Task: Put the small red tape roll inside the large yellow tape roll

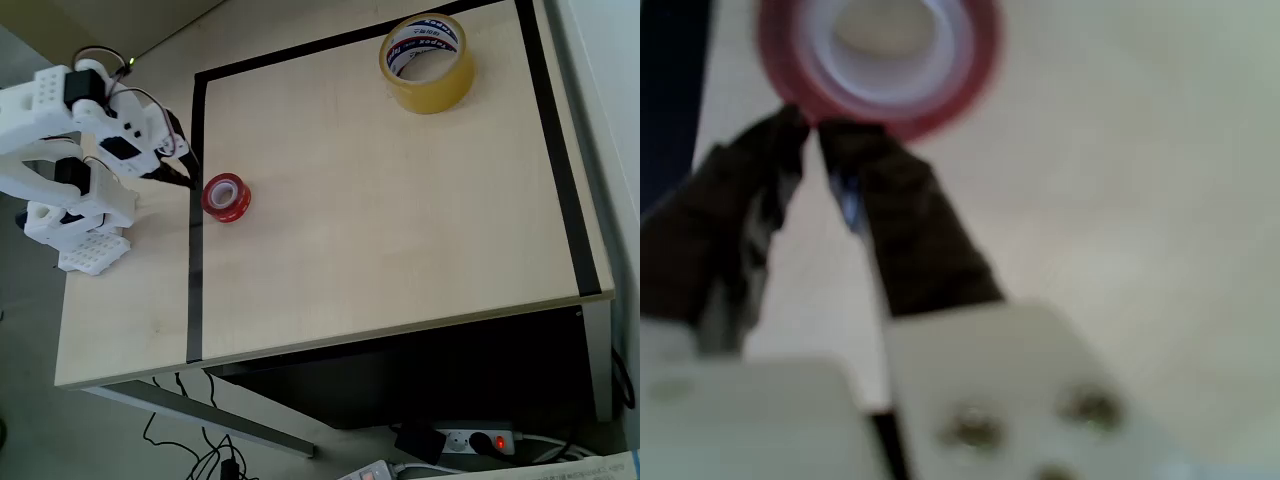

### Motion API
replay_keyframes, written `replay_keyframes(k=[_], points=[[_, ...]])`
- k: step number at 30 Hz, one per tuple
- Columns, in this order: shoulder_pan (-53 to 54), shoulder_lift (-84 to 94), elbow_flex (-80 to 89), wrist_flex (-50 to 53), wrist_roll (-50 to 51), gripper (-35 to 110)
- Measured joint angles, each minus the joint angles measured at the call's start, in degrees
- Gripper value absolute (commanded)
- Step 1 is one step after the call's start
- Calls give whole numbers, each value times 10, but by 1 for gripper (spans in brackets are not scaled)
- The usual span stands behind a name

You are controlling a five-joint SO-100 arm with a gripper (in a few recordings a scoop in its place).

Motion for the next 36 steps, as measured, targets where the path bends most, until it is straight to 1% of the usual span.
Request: replay_keyframes(k=[2, 6, 8, 11, 20, 24, 30, 36], points=[[-9, -4, 26, -1, -37, 1], [-28, -18, 51, 0, -40, 5], [-36, -18, 56, 1, -42, 5], [-36, -18, 57, 5, -42, 0], [-18, -73, 65, 5, -42, 0], [-4, -118, 66, -25, -42, 0], [33, -233, 48, -103, -42, 0], [39, -311, -11, -102, -43, 0]])
